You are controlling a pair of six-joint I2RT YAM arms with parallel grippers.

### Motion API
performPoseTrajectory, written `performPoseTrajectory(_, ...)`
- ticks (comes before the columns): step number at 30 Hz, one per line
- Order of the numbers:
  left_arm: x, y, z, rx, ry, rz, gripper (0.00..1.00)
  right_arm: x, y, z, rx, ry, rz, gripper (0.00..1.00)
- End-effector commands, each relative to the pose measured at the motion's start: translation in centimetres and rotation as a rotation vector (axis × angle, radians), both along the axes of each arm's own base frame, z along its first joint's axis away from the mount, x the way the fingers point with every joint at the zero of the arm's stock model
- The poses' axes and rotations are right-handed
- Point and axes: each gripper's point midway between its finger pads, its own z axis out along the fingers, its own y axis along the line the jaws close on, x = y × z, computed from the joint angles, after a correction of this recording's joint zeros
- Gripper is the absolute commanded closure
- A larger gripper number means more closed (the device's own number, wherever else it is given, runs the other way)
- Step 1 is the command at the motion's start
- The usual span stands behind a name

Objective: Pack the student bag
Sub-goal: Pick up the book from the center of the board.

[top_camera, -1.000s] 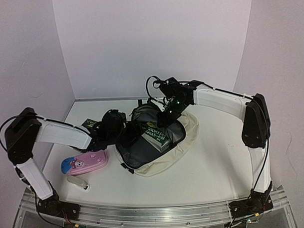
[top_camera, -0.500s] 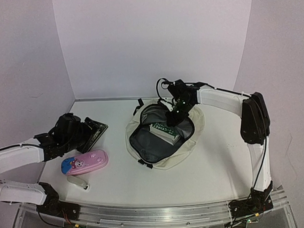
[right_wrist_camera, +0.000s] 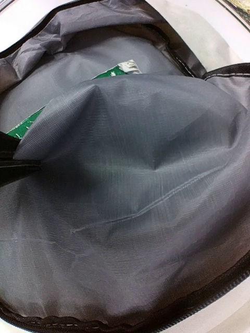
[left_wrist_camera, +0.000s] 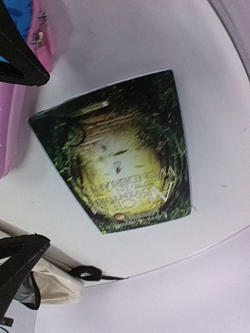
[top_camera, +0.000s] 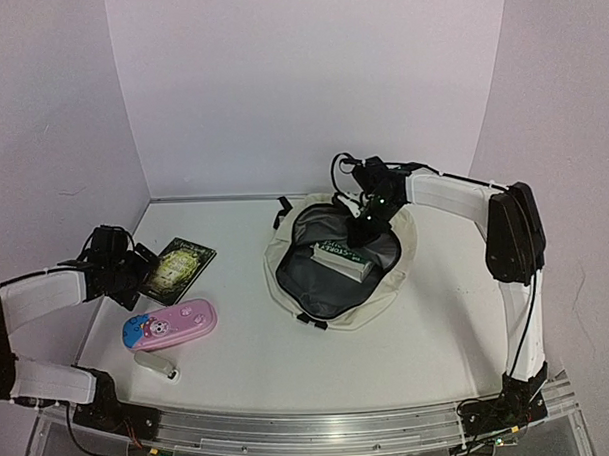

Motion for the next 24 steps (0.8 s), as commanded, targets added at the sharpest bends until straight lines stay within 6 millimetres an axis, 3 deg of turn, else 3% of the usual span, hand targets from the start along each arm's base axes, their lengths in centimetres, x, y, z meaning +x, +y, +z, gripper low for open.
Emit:
performPoseTrajectory(1, 4.4, 0.3, 1.5, -0.023, -0.059, -0.124, 0.0, 0.0, -2.6, 0.0, -0.028, 0.018, -0.068, 1.0)
performPoseTrajectory(9, 8.3, 0.6, 2.1, 0.005, -0.078, -0.194, 0.0, -0.5, -7.6, -0.5, -0.06, 0.052, -0.174, 1.0)
performPoseTrajectory(14, 11.0, 1.5, 1.7, -0.003, -0.063, -0.208, 0.0, -2.2, -10.7, -1.4, -0.052, 0.116, -0.251, 1.0)
performPoseTrajectory(17, 12.4, 1.5, 0.2, -0.012, -0.04, -0.235, 0.0, -3.6, -11.6, -1.3, -0.049, 0.128, -0.259, 1.0)
performPoseTrajectory(20, 13.3, 0.6, -0.2, -0.036, -0.056, -0.291, 0.0, -5.2, -11.1, -0.9, -0.009, 0.148, -0.213, 1.0)
performPoseTrajectory(21, 13.5, 0.3, -0.3, -0.045, -0.06, -0.303, 0.0, -5.6, -10.8, -0.5, 0.012, 0.153, -0.193, 0.95)
performPoseTrajectory(24, 13.7, -0.1, 0.0, -0.062, -0.083, -0.327, 0.0, -6.2, -10.0, 1.7, 0.044, 0.098, -0.129, 0.65)
